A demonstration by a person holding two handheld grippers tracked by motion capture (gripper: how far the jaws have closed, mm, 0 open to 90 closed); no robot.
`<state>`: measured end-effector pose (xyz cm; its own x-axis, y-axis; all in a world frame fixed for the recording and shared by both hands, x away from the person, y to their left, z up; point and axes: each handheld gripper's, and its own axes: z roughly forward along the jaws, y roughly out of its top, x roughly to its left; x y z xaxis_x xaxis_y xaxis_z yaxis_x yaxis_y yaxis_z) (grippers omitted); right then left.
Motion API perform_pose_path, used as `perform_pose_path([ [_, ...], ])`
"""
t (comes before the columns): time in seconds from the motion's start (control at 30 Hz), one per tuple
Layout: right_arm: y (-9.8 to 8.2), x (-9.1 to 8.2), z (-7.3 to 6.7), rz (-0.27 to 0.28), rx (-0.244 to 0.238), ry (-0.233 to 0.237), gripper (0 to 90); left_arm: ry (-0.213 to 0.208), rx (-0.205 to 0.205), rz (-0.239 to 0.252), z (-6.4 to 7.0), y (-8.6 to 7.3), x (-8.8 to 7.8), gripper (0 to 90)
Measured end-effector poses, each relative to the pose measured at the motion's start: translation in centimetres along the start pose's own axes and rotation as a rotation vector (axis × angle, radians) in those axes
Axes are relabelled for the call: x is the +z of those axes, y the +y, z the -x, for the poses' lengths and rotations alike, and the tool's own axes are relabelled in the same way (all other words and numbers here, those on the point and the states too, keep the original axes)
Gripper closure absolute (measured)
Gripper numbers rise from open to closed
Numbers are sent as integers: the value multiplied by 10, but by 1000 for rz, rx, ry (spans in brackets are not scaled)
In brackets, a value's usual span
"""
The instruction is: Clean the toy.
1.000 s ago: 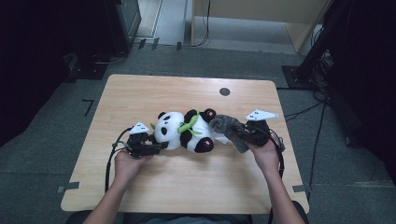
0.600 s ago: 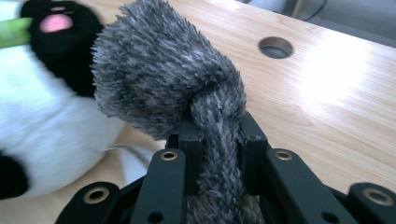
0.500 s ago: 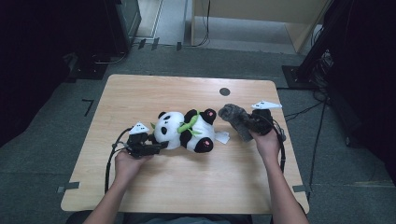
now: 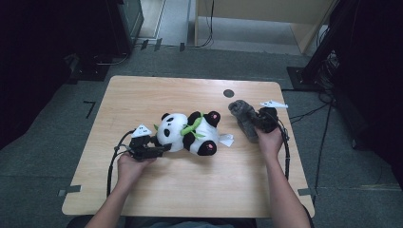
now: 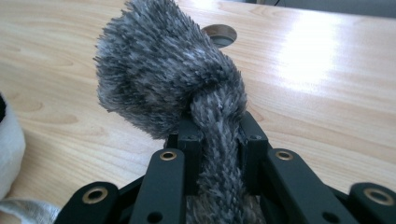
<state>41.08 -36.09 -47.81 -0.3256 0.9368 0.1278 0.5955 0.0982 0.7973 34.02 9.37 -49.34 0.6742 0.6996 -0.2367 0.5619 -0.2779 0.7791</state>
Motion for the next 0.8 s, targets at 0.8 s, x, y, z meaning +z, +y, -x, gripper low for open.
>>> perform_pose_path([
  [0.8, -9, 0, 11, -8, 15, -14, 465, -18, -11, 20, -5, -1, 2, 285],
])
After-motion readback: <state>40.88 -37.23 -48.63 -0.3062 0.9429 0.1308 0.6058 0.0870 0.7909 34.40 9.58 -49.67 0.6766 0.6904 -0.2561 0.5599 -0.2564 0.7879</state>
